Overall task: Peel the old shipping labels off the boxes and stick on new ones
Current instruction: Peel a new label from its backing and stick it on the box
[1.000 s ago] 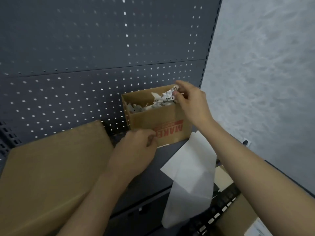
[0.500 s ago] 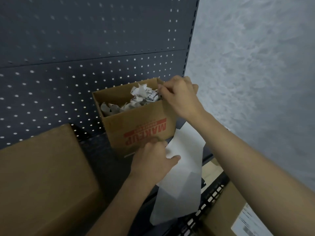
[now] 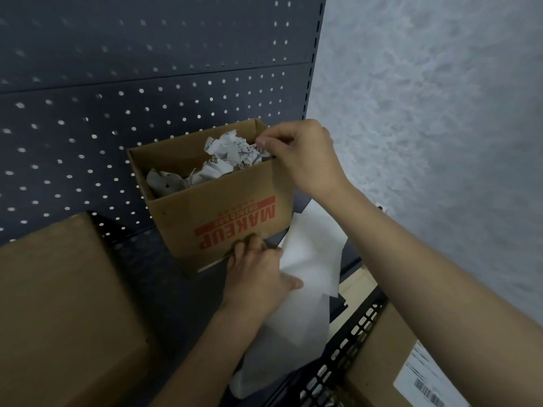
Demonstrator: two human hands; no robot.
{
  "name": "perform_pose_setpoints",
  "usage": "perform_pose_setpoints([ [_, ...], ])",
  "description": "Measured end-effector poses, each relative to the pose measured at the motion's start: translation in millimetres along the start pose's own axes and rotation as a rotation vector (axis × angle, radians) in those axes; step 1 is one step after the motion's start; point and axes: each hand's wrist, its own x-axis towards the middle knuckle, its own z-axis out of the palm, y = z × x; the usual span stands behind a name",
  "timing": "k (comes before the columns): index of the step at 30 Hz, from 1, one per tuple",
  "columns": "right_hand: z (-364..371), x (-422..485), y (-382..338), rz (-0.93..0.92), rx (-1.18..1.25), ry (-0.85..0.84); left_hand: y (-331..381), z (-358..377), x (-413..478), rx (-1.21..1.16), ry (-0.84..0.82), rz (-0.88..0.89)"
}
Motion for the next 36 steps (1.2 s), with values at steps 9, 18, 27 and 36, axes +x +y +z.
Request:
perform_pose_setpoints([
  [9,-2.1,-9.4,6.1,-0.083,0.035,0.098,-7.9,-6.1,-5.8,-0.347,0.026,-0.013],
  [18,-4.1,-8.4,7.0,-0.006,0.022,0.086,-10.0,-19.0,-17.3,-0.513,0.028,-0.044],
  [27,-12.6,-16.3,-1.4,0.072,0.093,0.112,-11.5,-26.7,-33.7,-0.796,-0.038,-0.054],
  [36,-28.7,-58.1,3.6,0.112,0.134,0.141,-6.8,-30.4,-52.7,-1.041,-0.144,-0.049],
])
